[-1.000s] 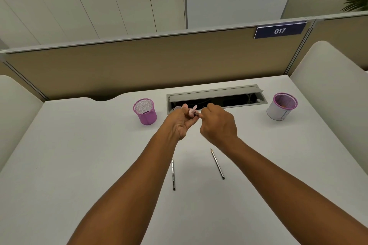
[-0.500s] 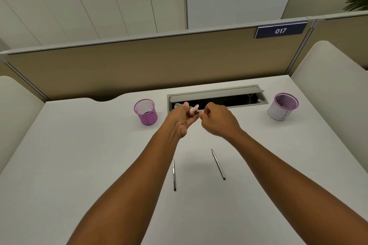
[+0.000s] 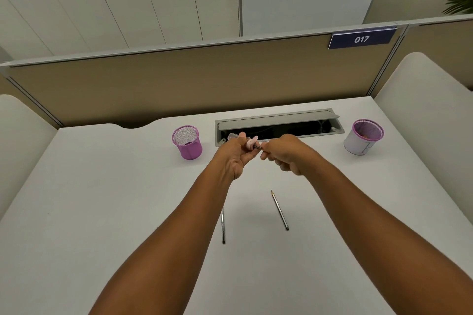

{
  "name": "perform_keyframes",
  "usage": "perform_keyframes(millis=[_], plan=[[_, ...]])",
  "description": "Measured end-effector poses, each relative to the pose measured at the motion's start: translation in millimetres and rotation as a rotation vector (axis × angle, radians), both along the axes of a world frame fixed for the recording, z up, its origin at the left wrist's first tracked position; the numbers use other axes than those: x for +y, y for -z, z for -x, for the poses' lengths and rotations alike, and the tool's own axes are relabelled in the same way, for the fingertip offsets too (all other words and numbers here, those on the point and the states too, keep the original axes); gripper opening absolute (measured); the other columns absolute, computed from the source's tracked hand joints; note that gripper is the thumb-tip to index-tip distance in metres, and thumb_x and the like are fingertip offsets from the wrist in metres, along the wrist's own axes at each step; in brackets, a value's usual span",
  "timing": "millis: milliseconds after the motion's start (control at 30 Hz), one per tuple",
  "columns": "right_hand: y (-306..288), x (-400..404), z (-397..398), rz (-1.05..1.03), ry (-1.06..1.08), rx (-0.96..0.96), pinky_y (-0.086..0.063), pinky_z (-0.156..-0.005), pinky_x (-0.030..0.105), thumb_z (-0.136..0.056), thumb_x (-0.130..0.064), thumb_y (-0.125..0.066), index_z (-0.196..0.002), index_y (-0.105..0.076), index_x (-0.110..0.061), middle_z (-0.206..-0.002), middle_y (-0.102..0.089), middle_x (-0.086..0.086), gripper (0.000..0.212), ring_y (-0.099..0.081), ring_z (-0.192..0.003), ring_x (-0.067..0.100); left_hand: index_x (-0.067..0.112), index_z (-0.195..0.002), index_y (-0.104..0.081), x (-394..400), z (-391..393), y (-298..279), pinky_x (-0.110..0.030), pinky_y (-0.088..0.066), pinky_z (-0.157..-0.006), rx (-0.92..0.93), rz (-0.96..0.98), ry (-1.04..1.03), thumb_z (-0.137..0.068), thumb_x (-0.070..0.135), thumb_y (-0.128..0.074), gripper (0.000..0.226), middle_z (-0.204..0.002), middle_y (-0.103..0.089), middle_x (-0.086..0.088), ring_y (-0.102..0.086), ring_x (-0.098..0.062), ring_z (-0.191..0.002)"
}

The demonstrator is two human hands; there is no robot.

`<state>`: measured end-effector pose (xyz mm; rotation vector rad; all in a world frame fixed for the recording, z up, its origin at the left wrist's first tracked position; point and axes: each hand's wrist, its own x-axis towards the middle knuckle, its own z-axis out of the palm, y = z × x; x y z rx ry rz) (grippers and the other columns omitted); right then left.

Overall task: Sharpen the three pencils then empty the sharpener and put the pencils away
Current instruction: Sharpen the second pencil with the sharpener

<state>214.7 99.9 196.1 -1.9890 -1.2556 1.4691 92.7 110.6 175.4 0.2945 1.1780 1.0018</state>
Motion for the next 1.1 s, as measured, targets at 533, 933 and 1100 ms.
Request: perform_keyframes(millis=[533, 933, 1100], plan=[[3.2, -1.9, -3.4, 0.102, 0.071, 0.16, -0.023, -0.044, 0.02, -0.1, -0.027, -0.046, -0.081, -0.066, -0.002, -0.062, -0.049, 0.003, 0.037, -0.03, -0.048, 0.01, 0.006, -0.142, -0.043, -5.9, 5.6, 3.2, -0.039, -0.05, -0.091, 0.052, 0.006, 0.038, -0.101, 0.006, -0.045, 0.042, -0.13, -0.058, -0.019, -0.062, -0.033, -0.11], [31.6, -20.7, 13.6, -0.551, -0.155, -0.619, -0.03, -0.052, 0.024, -0.093, -0.019, -0.05, -0.077, -0.058, -0.01, -0.074, -0.053, 0.003, 0.019, -0.048, -0.064, 0.018, 0.004, -0.139, -0.045, -4.7, 4.9, 2.0, -0.04, -0.049, -0.094, 0.017, 0.007, 0.021, -0.101, 0.006, -0.045, 0.039, -0.116, -0.06, -0.018, -0.061, -0.033, -0.112], [15.3, -2.3, -0.4, 0.155, 0.172, 0.223, -0.023, -0.037, 0.018, -0.101, -0.025, -0.041, -0.081, -0.063, -0.003, -0.06, -0.045, 0.001, 0.037, -0.028, -0.045, 0.008, -0.002, -0.119, -0.055, -5.3, 7.3, 4.5, -0.041, -0.051, -0.092, 0.036, 0.007, 0.046, -0.1, 0.013, -0.049, 0.026, -0.112, -0.063, -0.022, -0.065, -0.027, -0.081]])
